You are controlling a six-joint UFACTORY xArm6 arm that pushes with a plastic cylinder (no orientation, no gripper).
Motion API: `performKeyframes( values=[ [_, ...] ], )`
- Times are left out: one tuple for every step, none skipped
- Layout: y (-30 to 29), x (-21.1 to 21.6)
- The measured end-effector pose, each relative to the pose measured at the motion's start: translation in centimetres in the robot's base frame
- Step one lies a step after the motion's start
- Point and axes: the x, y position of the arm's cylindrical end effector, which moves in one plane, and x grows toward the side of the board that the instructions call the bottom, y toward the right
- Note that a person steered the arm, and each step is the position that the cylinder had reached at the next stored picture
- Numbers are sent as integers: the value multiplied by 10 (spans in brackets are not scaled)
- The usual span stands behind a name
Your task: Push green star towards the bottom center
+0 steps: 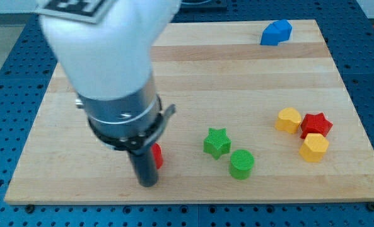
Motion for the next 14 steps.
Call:
performKeyframes(
  values=[
    [10, -13],
    [10, -57],
    [10, -107],
    [24, -133],
    [92, -142],
    [158, -141],
    [171, -125],
    [171, -106],
    [162, -78],
    [129, -59],
    [95, -55],
    [82, -55],
    [87, -77],
    [87, -81]
  ],
)
